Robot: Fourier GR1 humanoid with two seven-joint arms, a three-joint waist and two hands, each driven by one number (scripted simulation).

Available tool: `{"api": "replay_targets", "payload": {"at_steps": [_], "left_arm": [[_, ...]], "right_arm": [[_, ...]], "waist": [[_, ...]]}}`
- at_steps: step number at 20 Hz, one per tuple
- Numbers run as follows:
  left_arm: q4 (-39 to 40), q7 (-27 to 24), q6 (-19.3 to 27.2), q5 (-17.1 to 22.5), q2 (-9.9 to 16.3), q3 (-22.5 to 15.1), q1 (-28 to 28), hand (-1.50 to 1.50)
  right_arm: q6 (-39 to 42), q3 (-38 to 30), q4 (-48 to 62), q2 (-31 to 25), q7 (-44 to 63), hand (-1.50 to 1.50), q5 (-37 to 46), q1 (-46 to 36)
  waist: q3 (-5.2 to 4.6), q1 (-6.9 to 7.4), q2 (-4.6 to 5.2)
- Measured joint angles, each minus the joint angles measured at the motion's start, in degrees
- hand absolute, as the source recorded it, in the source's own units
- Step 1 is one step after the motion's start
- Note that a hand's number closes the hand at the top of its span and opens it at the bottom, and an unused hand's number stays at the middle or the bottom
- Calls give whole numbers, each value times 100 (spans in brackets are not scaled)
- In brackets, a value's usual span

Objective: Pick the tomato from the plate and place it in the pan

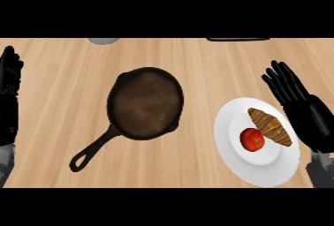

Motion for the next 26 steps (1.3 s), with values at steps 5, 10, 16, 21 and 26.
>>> {"api": "replay_targets", "payload": {"at_steps": [5, 10, 16, 21, 26], "left_arm": [[611, 367, -229, 214, -66, 19, 330, 0], [1062, 767, -333, 450, -160, 8, 791, 0], [1453, 992, -692, 749, -229, 21, 899, 0], [1920, 1006, -910, 769, -274, 78, 610, 0], [2143, 939, -1009, 731, -367, 108, 539, 0]], "right_arm": [[855, -64, -458, 22, -1015, -150, -271, 102], [365, -906, -452, 34, -1789, 150, 51, 205], [1151, -1470, 509, 850, -3678, -150, -605, 1061], [1492, -1776, 1048, 569, -4694, -150, 59, 1633], [1218, -2106, 793, -27, -4767, -150, 736, 2030]], "waist": [[20, 95, 13], [28, -165, 9], [44, 1, 45], [28, 67, 30], [15, 102, 6]]}}
